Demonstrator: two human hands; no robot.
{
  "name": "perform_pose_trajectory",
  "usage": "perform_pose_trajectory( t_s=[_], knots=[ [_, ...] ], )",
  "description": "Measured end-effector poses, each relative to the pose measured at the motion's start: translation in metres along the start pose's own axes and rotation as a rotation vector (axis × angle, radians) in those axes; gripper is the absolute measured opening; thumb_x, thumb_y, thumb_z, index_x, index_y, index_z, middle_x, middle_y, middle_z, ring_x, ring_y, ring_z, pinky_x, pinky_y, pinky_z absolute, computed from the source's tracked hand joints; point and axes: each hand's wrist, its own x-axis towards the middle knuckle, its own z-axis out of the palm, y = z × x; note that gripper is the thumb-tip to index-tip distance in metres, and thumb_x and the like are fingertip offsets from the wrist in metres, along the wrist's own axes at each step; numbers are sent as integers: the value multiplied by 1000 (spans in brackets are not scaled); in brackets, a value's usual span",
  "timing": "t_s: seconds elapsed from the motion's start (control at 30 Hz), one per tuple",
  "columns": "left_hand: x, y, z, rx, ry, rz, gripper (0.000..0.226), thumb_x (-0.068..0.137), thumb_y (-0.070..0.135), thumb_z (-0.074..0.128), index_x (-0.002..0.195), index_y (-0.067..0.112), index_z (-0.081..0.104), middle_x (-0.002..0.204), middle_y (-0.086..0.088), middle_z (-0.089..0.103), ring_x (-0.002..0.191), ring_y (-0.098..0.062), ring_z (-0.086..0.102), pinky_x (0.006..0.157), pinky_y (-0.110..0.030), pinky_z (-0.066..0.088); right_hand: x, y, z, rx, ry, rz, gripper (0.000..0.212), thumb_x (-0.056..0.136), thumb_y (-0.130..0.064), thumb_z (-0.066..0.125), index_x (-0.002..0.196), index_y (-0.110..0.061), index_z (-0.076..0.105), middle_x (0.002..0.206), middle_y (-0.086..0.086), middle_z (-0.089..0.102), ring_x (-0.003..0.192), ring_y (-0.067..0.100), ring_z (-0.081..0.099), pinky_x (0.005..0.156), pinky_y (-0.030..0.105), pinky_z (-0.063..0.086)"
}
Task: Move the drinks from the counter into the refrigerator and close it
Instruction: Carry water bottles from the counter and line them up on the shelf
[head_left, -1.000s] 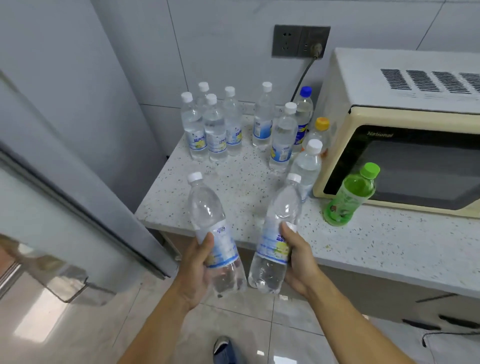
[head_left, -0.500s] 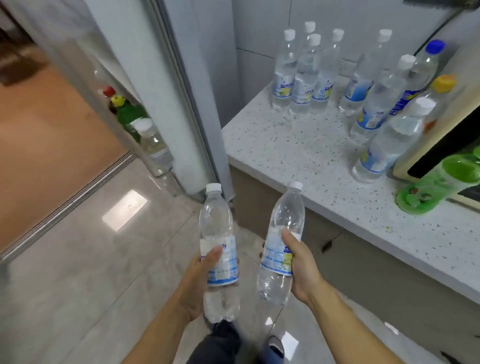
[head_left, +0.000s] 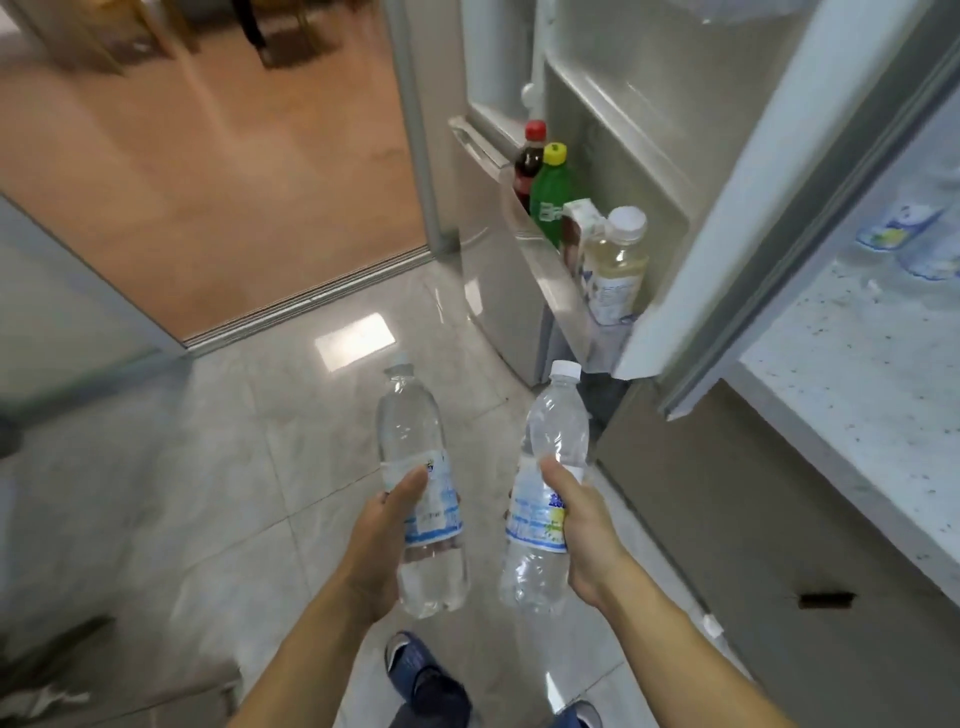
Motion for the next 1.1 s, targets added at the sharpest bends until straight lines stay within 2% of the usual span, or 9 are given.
perform_pose_trajectory(
  t_s=[0.13,0.3,0.37,0.5,0.6,0.73,0.83,0.97,1.1],
  knots=[
    [19,38,-58,-38,13,37,60,69,50,65,114,10,65,94,-13,76,79,-27,74,63,-35,59,26,-8,76,-49,-41,-20,62,70,-51,80,116,-11,67,100,14,76,89,30,75,71,36,59],
    [43,86,-127,-88,39,137,57,71,51,65,116,18,63,97,-8,77,83,-25,75,68,-37,59,59,-18,169,-131,-97,-55,73,61,-61,76,118,-16,67,105,15,75,94,32,74,85,44,58],
    [53,100,-150,-122,50,150,55,71,51,65,116,19,63,96,-7,77,82,-25,75,63,-34,59,71,-19,197,-143,-120,-66,73,62,-61,76,119,-18,67,108,14,75,98,32,73,88,46,58],
    [78,122,-182,-142,64,156,59,68,53,66,117,20,61,95,-6,76,81,-25,75,62,-34,59,95,-21,235,-158,-134,-59,68,63,-63,73,116,-20,68,105,11,76,95,29,74,74,36,60],
    [103,135,-194,-143,77,149,60,69,54,66,120,21,60,99,-7,76,85,-28,75,65,-37,59,118,-24,253,-172,-122,-40,65,69,-62,76,117,-18,66,104,12,76,94,30,74,75,37,60],
    [143,155,-201,-119,103,123,59,69,55,66,118,23,61,101,-8,75,90,-31,74,78,-48,60,157,-36,272,-134,-108,8,47,86,-50,66,116,-15,65,100,13,76,88,29,75,62,32,59],
    [178,179,-204,-87,104,114,60,69,55,64,119,23,61,104,-9,75,95,-32,72,85,-50,59,195,-51,289,-129,-102,24,44,87,-49,65,114,-15,67,99,12,77,86,27,76,59,29,58],
    [228,225,-203,-29,76,122,54,71,55,61,116,24,62,97,-3,76,88,-24,74,66,-34,60,252,-85,315,-130,-109,22,44,88,-51,62,116,-16,66,98,9,77,86,24,76,63,28,58],
    [276,273,-194,15,59,122,51,71,55,59,113,26,61,91,2,76,84,-20,75,63,-31,59,303,-122,333,-101,-102,23,51,81,-58,64,114,-19,67,98,8,77,84,22,76,63,27,58]
  ],
)
